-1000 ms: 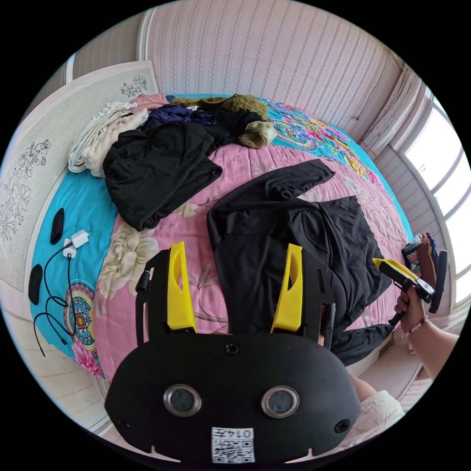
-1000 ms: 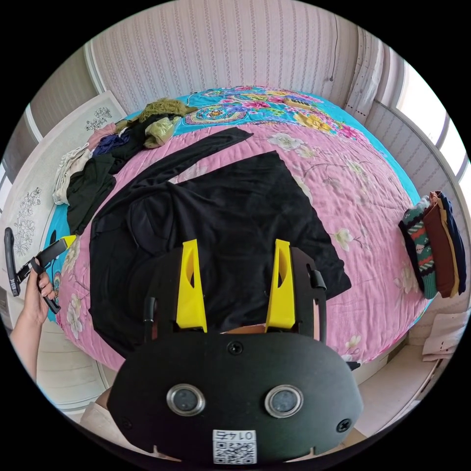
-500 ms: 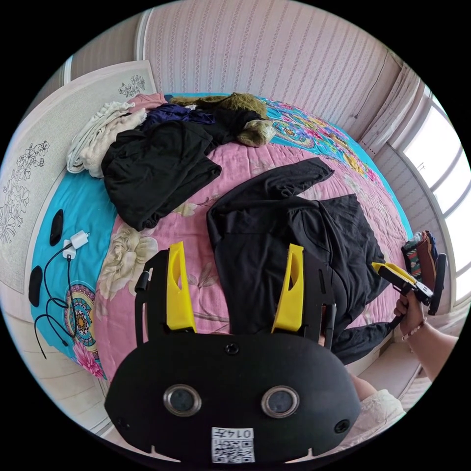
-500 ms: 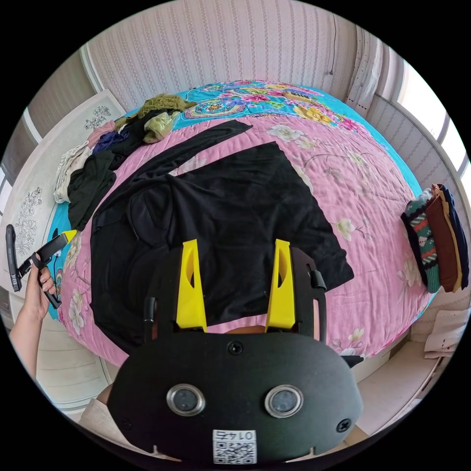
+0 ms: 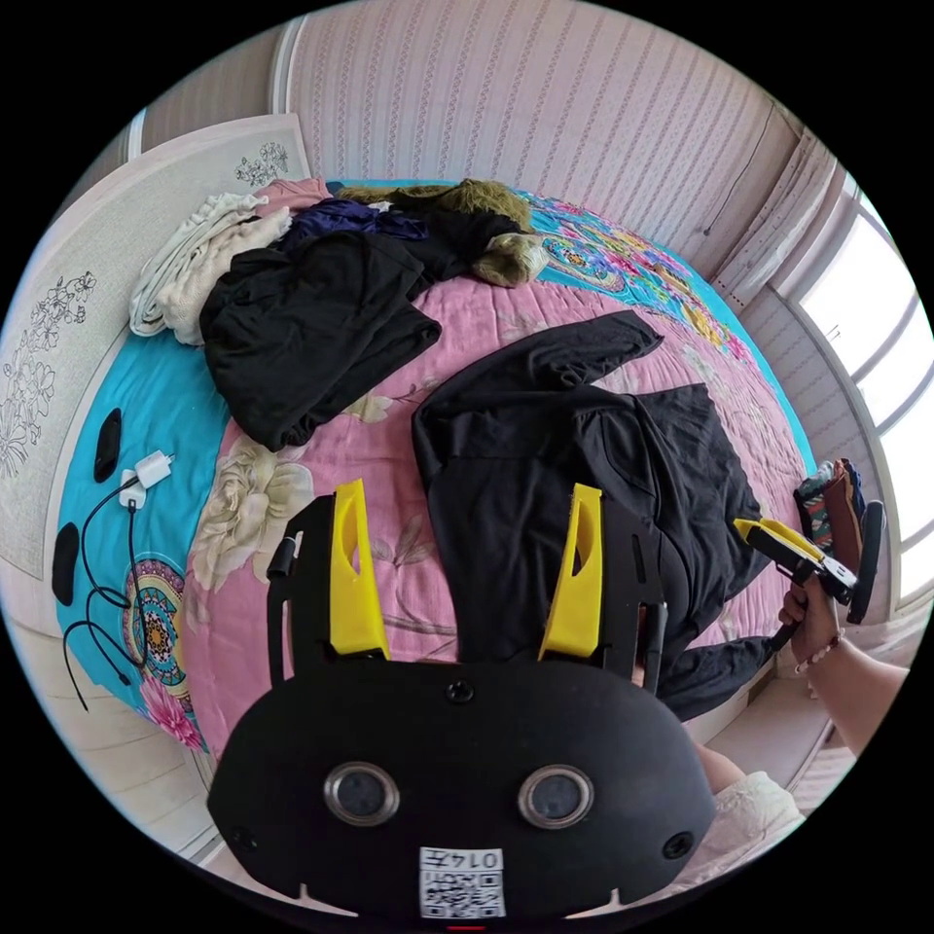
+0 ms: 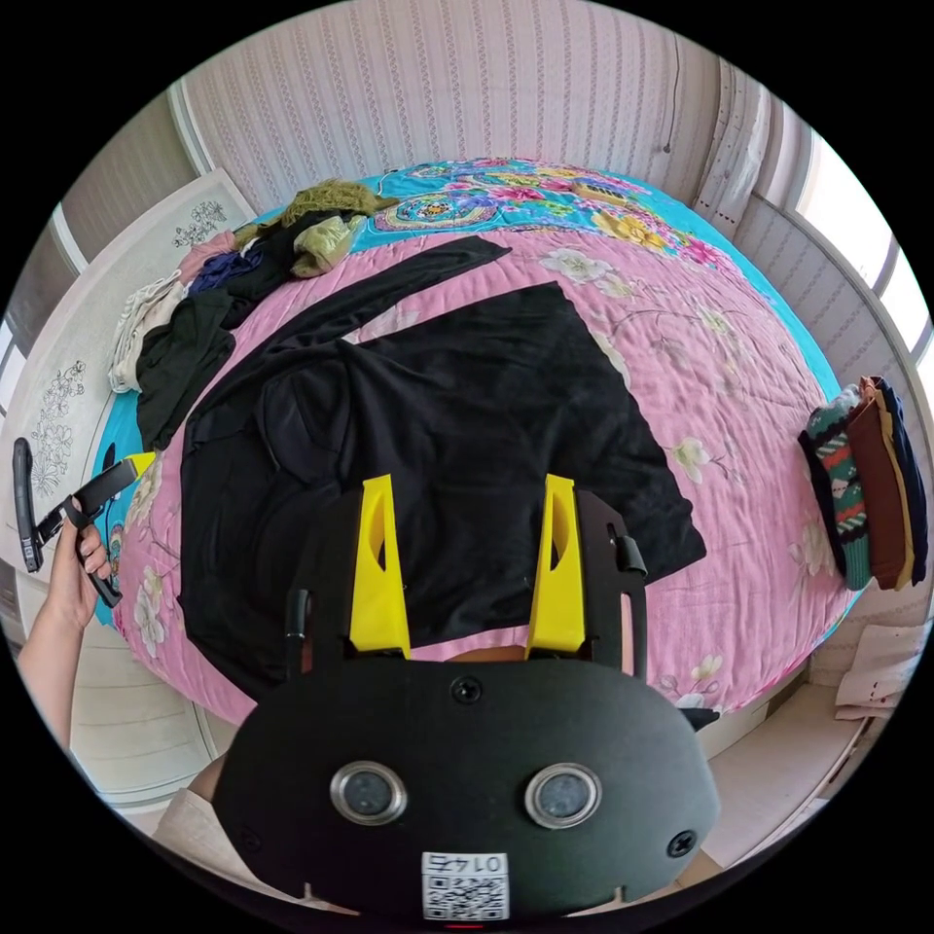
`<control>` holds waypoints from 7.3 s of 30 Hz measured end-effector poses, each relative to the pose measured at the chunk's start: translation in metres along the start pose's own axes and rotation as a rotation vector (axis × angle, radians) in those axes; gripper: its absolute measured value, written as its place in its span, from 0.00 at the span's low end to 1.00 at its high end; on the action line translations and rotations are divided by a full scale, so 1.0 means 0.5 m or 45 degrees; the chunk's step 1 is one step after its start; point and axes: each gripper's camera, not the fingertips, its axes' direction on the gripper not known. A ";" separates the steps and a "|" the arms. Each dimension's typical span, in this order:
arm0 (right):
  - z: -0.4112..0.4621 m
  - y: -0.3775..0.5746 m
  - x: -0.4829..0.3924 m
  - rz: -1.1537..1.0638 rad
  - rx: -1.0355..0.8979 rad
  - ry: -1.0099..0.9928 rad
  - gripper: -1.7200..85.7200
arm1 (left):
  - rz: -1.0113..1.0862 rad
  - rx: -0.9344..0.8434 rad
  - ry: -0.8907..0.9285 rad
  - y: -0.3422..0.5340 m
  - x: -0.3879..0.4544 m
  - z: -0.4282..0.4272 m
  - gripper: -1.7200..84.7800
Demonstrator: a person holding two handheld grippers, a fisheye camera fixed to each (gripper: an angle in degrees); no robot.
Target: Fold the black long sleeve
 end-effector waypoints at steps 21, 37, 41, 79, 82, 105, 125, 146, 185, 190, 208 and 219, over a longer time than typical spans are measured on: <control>-0.026 0.007 0.008 -0.027 -0.026 0.002 0.25 | 0.007 -0.026 0.016 -0.016 0.004 0.019 0.34; -0.055 0.053 0.063 -0.029 -0.048 -0.002 0.25 | 0.030 -0.060 0.057 -0.002 0.035 0.035 0.35; -0.075 0.082 0.093 -0.067 -0.075 -0.027 0.25 | 0.024 -0.097 0.108 0.015 0.037 0.039 0.34; -0.202 0.362 0.381 -0.310 -0.083 -0.161 0.26 | 0.265 0.221 -0.075 0.413 0.176 -0.114 0.28; -0.255 0.432 0.439 -0.245 -0.043 -0.072 0.26 | 0.264 0.312 -0.087 0.468 0.180 -0.174 0.24; -0.291 0.796 0.819 0.174 -0.123 -0.134 0.23 | 0.259 0.429 0.168 0.713 0.168 -0.332 0.17; -0.134 0.787 0.951 0.252 -0.196 -0.271 0.05 | 0.350 0.291 0.053 0.763 0.199 -0.331 0.17; -0.043 0.670 1.040 0.275 -0.220 -0.449 0.03 | 0.367 0.247 0.052 0.744 0.190 -0.307 0.16; 0.114 -0.699 0.661 -0.234 -0.601 -0.736 0.02 | 0.439 -0.082 0.175 0.330 0.132 -0.070 0.17; 0.342 -0.877 0.602 -0.136 -0.726 -0.655 0.02 | 0.716 -0.257 0.264 0.301 0.223 -0.023 0.17; 0.625 -1.111 0.536 -0.057 -0.749 -0.618 0.02 | 0.773 -0.496 0.412 0.067 0.272 0.230 0.02; 0.790 -1.262 0.474 -0.115 -0.833 -0.407 0.02 | 0.570 -0.825 0.497 -0.151 0.217 0.408 0.01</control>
